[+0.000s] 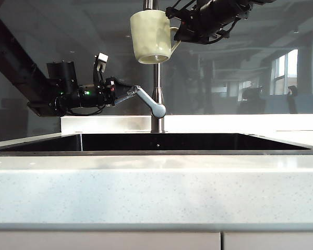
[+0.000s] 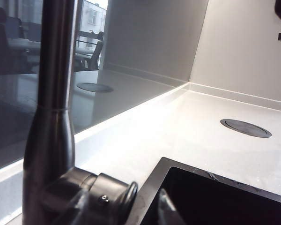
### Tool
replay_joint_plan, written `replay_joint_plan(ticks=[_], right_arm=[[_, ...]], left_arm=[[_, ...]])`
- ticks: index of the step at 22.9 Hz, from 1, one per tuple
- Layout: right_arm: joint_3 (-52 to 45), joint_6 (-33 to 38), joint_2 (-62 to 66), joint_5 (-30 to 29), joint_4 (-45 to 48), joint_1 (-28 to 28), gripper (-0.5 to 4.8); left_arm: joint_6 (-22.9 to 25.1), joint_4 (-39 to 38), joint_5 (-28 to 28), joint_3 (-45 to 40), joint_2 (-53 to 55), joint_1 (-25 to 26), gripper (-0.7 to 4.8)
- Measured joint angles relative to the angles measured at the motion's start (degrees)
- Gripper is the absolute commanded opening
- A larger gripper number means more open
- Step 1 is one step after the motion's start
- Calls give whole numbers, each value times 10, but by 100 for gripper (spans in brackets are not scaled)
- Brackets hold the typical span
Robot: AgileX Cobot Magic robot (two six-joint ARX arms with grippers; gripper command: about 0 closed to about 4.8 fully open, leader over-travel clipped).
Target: Pick up the mug next to the sink, go to the faucet to get some water, pour the water into the sink, and finally put the mug back to its place.
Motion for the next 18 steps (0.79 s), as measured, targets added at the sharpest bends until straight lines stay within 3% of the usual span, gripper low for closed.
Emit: replay_joint_plan(ticks=[15, 18], right_arm=[[0, 0, 1, 0, -2, 0, -7], [0, 0, 1, 0, -4, 0, -7]], left_arm=[[0, 0, 5, 0, 0, 1, 185], [0, 0, 35, 0, 0, 2, 185]])
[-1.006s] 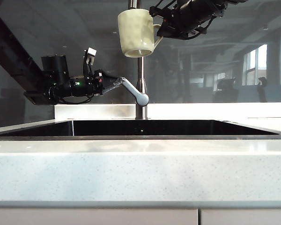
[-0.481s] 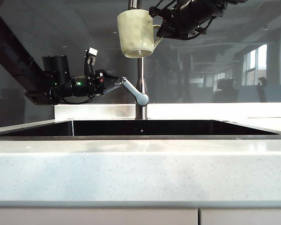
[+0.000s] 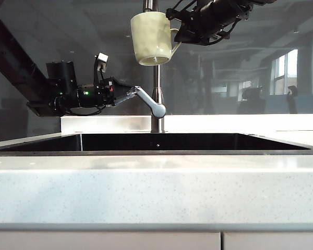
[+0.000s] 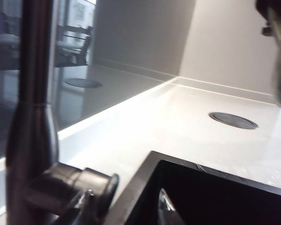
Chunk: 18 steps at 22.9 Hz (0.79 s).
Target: Pick up the mug next to the sink, go to the faucet to get some water, pour the water into the sink, and finally put the mug back to its place.
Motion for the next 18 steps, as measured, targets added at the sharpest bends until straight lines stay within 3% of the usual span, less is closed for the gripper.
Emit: replay_joint_plan(ticks=[5, 11, 18], right_arm=[[0, 0, 0, 0, 0, 0, -7], [0, -2, 0, 0, 0, 0, -7], [0, -2, 0, 0, 0, 0, -7]], left_arm=[[-10, -2, 1, 0, 0, 11, 184], [1, -5, -55, 0, 0, 14, 184], [2, -7, -43, 0, 0, 11, 185]])
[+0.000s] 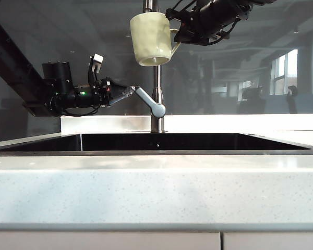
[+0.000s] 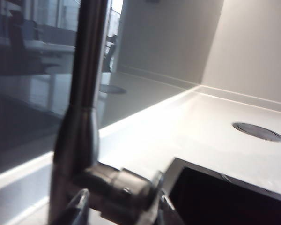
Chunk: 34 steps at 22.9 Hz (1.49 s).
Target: Pick up the mug next to the sink, go to the faucet to get some water, pour the water into the sink, and finally put the mug back to its place.
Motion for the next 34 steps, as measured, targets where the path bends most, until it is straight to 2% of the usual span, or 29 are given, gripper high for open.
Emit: replay_joint_plan(ticks=[4, 10, 15, 20, 23, 24, 27, 29, 31, 32, 34], right_arm=[[0, 0, 0, 0, 0, 0, -7], [0, 0, 0, 0, 0, 0, -7], [0, -1, 0, 0, 0, 0, -7], [0, -1, 2, 3, 0, -2, -7], [-1, -2, 3, 4, 0, -1, -7], [-1, -2, 3, 4, 0, -1, -7], [-1, -2, 3, 4, 0, -1, -7], [-1, -2, 3, 4, 0, -1, -7], [-1, -2, 3, 4, 0, -1, -7], [-1, -2, 3, 4, 0, -1, -7], [-1, -2, 3, 4, 0, -2, -7]], left_arm=[[-9, -2, 22, 0, 0, 0, 184], [-8, 0, -24, 0, 0, -7, 186], [14, -2, -46, 0, 0, -23, 187], [35, -9, -93, 0, 0, -25, 187], [59, -13, -135, 0, -1, -27, 187], [80, -17, -156, 0, -3, -28, 188], [103, -21, -166, 0, -4, -29, 189], [101, -21, -162, 0, -4, -29, 192], [66, -15, -117, 0, -3, -23, 267], [48, -10, -97, 0, -2, -18, 286], [3, 23, -59, 0, 0, -10, 290]])
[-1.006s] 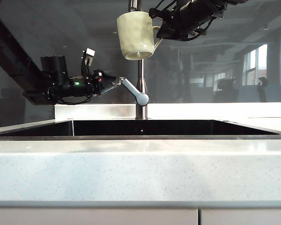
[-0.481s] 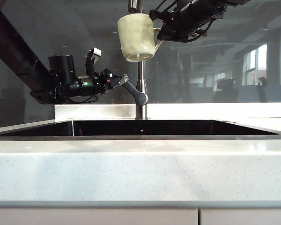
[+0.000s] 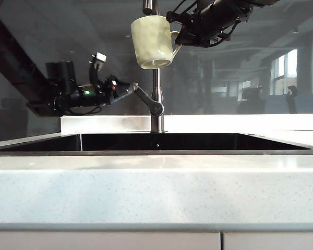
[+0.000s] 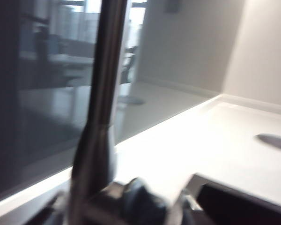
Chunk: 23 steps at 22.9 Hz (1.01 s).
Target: Pick up the mug next to the sink, go to the faucet to get some water, pour the water into the sink, and finally put the mug back to its place.
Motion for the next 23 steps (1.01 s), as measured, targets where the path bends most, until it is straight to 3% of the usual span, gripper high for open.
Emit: replay_joint_plan(ticks=[1, 2, 3, 4, 8, 14, 20, 23], right_arm=[[0, 0, 0, 0, 0, -2, -7], [0, 0, 0, 0, 0, -4, -7], [0, 0, 0, 0, 0, -7, -7], [0, 0, 0, -7, -1, -13, -7], [0, -23, -12, -8, -31, -36, -7], [0, -139, -57, 8, -101, -60, -7], [0, -312, -92, 50, -157, -53, -7], [0, -462, -97, 110, -176, -37, -7]], left_arm=[[-30, 25, 16, 0, 0, 2, 288], [-64, 53, 26, 0, 0, 4, 251], [-124, 111, 42, 0, 0, 7, 136], [-167, 165, 57, 0, 0, 11, 86], [-270, 278, 93, 0, 0, 31, 5], [-358, 303, 121, 0, -2, 45, -5], [-365, 303, 127, 0, -6, 45, -5], [-365, 303, 127, 0, -9, 45, -5]])
